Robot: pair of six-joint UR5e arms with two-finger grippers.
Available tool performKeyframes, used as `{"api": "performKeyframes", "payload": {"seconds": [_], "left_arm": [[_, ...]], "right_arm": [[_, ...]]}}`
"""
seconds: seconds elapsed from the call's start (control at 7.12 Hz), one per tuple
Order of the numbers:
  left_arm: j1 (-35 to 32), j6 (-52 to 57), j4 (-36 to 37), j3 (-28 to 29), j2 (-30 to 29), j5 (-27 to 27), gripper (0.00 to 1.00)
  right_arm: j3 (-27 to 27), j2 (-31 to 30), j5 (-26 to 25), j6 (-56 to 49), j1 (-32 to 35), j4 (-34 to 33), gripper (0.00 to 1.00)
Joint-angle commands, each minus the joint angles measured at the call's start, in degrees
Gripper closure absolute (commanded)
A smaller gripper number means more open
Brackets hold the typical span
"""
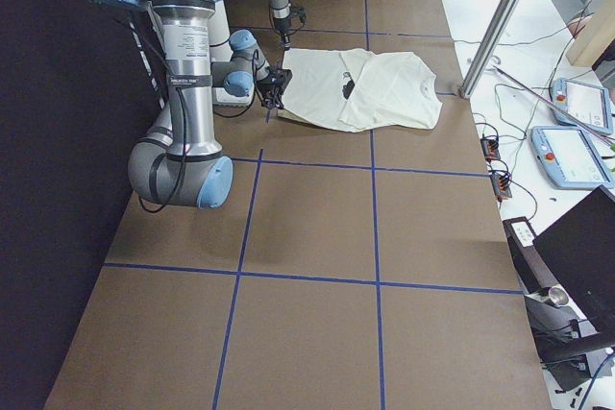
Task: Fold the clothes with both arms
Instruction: 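Lift the hem with both grippers and fold it up toward the collar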
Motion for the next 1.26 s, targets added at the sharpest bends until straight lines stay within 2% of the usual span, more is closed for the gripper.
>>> {"api": "performKeyframes", "payload": {"seconds": [0.0, 0.28, 0.42, 0.56, 0.7, 0.98, 1.12], "left_arm": [[-0.1, 0.1, 0.2, -3.0, -0.1, -0.2, 1.00], [-0.9, -0.2, 1.9, -13.3, 1.7, -2.0, 1.00], [-2.7, 0.1, 3.3, -16.1, 1.6, -1.9, 1.00], [-8.8, 1.2, 3.1, -14.5, 0.1, -1.9, 1.00], [-15.5, 8.1, 3.1, -10.2, -4.6, -2.0, 1.00], [-26.0, 10.4, 0.3, 2.7, -14.3, -2.1, 1.00], [-29.3, 10.5, -6.9, 11.4, -16.3, -2.1, 1.00]], "right_arm": [[0.1, 0.2, 0.1, 0.0, 0.0, 0.1, 1.00], [4.7, -0.6, 0.2, -0.1, 1.4, 0.1, 1.00], [5.7, -0.1, 1.1, -0.6, 4.4, 0.1, 1.00], [3.9, 1.7, 3.8, -3.6, 9.5, 0.1, 1.00], [-1.7, 7.4, 7.4, -11.6, 16.0, 0.3, 1.00], [-15.6, 17.8, 16.7, -19.2, 29.9, 0.4, 1.00], [-24.6, 22.7, 18.3, -24.2, 34.8, 0.6, 1.00]]}}
